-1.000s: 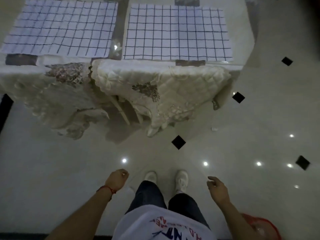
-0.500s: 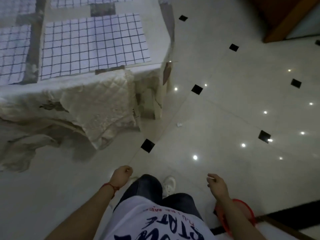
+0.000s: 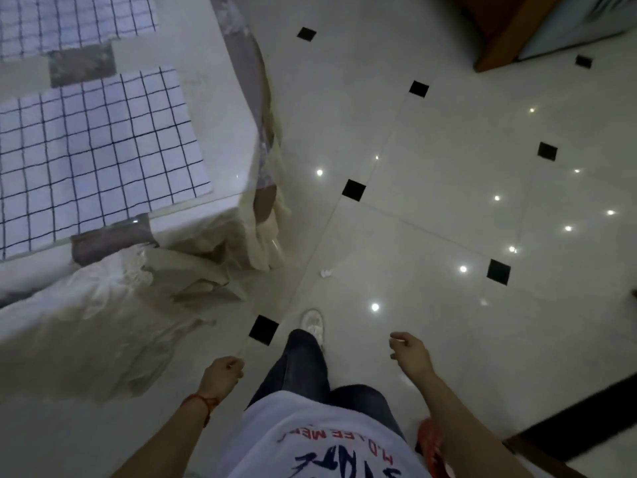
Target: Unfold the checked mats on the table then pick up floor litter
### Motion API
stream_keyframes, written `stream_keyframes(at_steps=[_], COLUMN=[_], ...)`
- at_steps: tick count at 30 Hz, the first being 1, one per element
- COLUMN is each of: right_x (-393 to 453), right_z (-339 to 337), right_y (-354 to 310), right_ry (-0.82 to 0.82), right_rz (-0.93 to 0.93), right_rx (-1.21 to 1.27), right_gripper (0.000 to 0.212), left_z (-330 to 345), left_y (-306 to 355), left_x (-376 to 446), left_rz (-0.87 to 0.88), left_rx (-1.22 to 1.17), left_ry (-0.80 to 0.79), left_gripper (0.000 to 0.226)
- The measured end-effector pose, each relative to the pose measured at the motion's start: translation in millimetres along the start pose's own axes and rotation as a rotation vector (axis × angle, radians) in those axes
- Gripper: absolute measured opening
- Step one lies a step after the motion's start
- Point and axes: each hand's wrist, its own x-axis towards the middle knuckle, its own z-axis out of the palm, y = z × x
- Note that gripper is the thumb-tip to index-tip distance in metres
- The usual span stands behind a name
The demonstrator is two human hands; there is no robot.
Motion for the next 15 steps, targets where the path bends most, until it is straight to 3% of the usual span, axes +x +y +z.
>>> stream_keyframes(at_steps=[9,15], right_x=[91,211], right_z=[-1,47], right_y=[-50,-49], right_ry=[-0.043,-0.119], right_rz=[0.075,0.067], right_rx=[-0.104,-0.175], right_gripper=[0.031,0.027], left_z=[23,72], left_y=[137,157], left_x=[73,189], left_rz=[0.118,0.085], left_rx=[0.044,0.08], left_ry=[-0.088,-0.069], left_gripper=[0.022,0.025])
